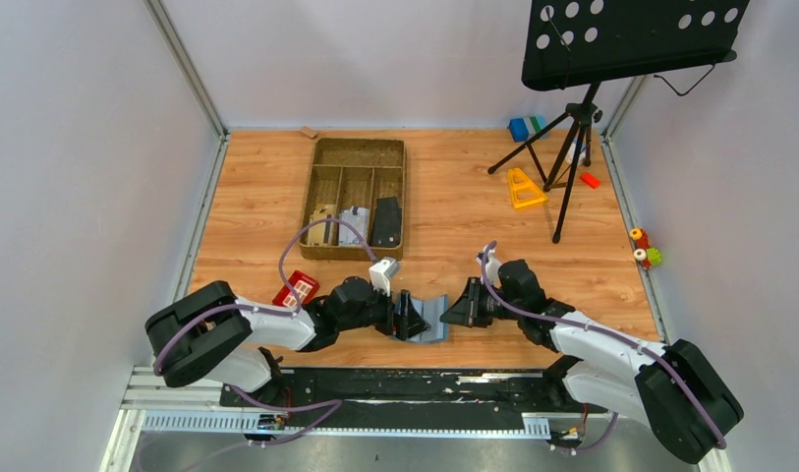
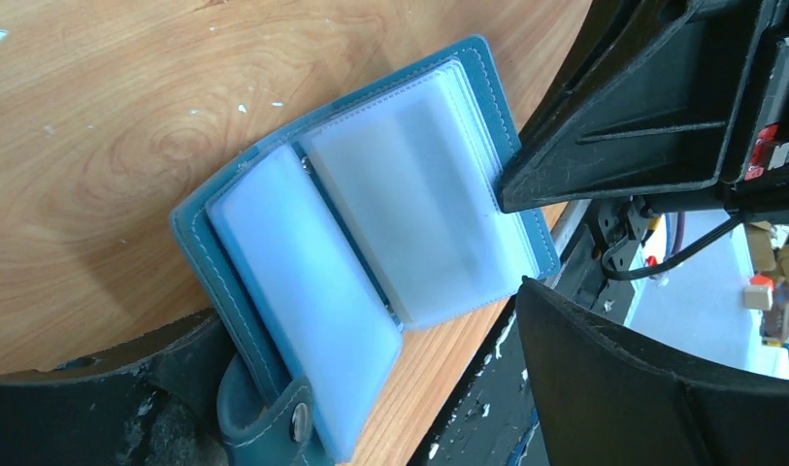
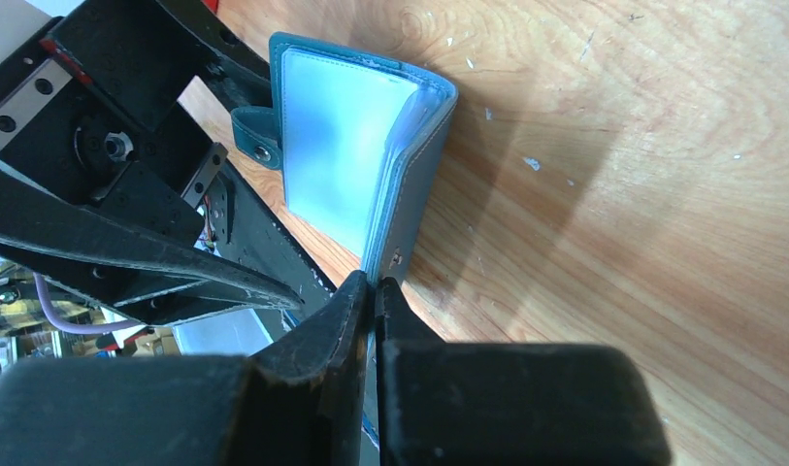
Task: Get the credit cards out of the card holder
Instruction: Remove the credit card from the card holder.
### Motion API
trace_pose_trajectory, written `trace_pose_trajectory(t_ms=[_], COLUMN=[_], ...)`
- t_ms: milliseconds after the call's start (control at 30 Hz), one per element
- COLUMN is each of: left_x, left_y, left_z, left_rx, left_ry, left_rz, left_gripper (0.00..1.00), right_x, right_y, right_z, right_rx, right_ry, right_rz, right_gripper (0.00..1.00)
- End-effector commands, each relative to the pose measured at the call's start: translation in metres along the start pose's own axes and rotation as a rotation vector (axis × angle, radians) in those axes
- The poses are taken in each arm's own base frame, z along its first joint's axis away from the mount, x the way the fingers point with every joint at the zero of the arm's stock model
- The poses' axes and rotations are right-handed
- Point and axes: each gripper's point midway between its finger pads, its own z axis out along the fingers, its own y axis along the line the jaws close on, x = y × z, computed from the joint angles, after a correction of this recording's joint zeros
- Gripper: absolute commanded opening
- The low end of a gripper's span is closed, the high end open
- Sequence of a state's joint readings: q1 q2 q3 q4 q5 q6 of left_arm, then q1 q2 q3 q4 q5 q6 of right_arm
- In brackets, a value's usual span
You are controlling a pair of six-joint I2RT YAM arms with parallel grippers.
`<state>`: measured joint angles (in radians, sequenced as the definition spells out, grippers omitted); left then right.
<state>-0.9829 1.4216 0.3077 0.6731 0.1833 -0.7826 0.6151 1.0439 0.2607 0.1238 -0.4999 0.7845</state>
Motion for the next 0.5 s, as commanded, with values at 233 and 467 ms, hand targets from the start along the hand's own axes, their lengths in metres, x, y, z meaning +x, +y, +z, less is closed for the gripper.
trace_pose_trajectory(t_ms=[233,467], left_x=[-0.006,-0.004], left_y=[-0.007,-0.014], left_z=[-0.013,-0.009], left_rx=[0.027,0.086], left_ry=[-0.036,-0.056], left_rz=[0.08,0.021], left_gripper=[1.0,0.9], right_x=[-0.014,-0.024], right_y=[0.019,0.024], right_z=[0.001,0.003], right_rx=[-0.047,-0.031], right_ry=[-0.03,-0.036], right_rz=[-0.022,-0.052], right_gripper=[0.0,0.0])
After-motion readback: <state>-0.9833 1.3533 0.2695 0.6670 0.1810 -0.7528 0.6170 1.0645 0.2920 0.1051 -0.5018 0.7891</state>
